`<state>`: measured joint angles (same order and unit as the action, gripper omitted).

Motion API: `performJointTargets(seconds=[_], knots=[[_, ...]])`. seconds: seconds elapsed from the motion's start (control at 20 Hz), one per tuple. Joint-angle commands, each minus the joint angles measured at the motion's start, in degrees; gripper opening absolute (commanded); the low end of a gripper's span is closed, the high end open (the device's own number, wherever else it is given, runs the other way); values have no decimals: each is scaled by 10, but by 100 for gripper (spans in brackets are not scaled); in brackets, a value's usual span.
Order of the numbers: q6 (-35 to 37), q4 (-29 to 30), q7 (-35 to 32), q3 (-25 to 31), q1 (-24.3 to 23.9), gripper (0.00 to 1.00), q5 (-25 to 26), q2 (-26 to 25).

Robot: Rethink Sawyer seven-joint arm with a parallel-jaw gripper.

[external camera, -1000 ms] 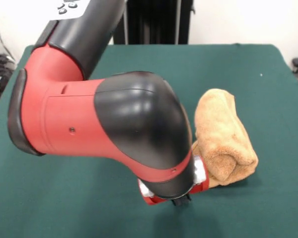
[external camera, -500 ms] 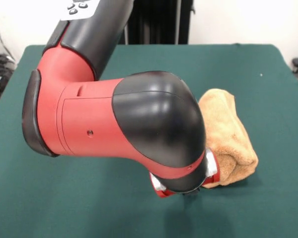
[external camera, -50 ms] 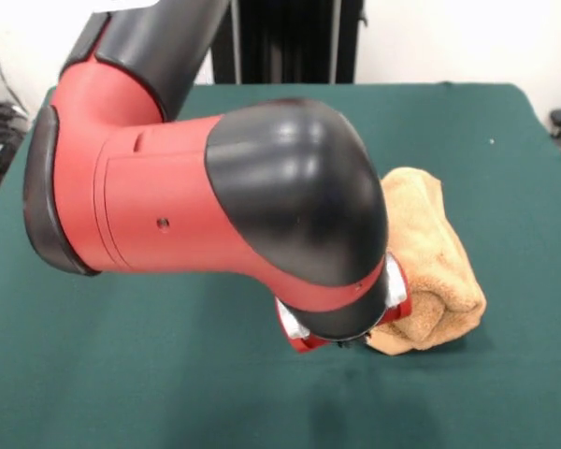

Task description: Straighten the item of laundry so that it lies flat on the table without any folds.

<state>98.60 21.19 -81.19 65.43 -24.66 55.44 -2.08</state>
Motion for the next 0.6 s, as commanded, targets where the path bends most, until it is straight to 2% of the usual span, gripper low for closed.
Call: performJointTargets(seconds=[0.05,0.25,0.3,0.6], knots=[[-93,172,-59,-99,-9,0,-56,51],[-95,179,-50,-122,-3,0,-67,57],[-93,173,-48,-134,3,100,-75,57],[-60,156,-33,-150,14,100,-81,52]])
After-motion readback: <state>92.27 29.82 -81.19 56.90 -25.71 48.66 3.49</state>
